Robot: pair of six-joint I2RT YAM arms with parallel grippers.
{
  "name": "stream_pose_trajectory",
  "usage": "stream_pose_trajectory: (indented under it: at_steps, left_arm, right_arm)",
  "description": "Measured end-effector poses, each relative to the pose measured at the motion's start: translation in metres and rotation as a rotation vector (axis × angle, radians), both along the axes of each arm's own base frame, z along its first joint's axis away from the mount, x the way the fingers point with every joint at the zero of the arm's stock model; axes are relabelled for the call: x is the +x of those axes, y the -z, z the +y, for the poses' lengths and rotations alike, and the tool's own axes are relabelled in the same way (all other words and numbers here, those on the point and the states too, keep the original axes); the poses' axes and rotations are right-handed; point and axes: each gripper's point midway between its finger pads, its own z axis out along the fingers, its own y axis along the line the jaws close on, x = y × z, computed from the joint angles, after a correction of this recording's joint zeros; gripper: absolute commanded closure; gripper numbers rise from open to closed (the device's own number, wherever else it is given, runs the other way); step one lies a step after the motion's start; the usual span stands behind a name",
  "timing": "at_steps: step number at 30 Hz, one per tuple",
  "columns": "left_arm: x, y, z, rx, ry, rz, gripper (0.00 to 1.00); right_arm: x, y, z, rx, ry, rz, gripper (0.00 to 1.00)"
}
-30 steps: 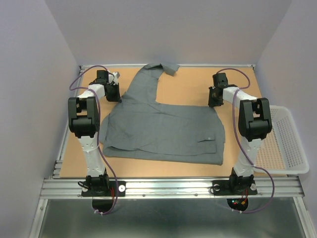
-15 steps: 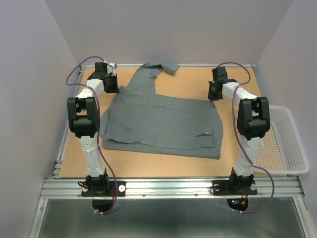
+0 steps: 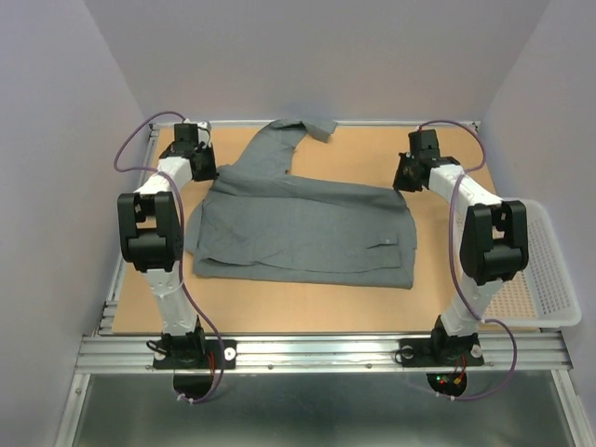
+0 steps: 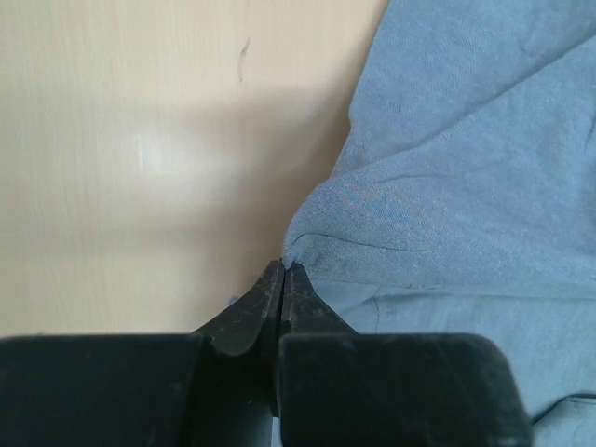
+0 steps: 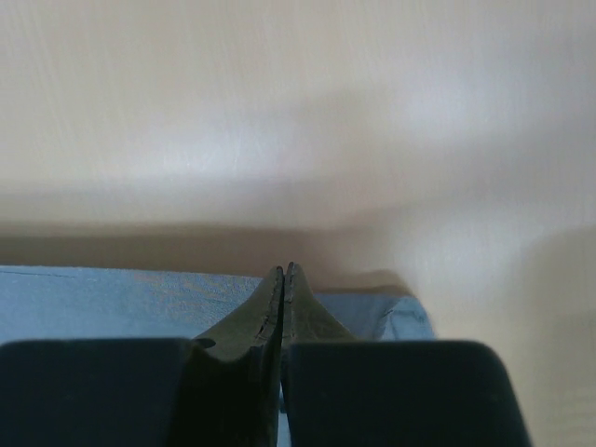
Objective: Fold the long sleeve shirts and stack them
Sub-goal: Fold the shirt
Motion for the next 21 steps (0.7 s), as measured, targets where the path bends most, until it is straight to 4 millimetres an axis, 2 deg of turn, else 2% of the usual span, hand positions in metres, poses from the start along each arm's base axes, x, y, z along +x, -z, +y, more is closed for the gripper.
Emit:
stream_pose_trajectory:
  at_steps: [5,13,18,21]
  left_arm:
    - [-0.020,0.009,0.006,0.008,-0.052,0.028,1.00]
    - [-0.047,0.009,0.010,0.006,-0.116,0.028,1.00]
    - [-0.061,0.009,0.012,-0.001,-0.154,0.017,0.99]
    - [-0.068,0.014,0.013,-0.004,-0.172,0.023,0.93]
  right_arm:
    - [-0.025,0.008,0.005,0.051,0.007,0.017,0.99]
    - [-0.062,0.037,0.008,0.103,0.044,0.095,1.00]
    - [-0.064,0.040,0.009,0.121,0.064,0.092,0.99]
    - [-0.065,0.041,0.010,0.125,0.071,0.092,0.95]
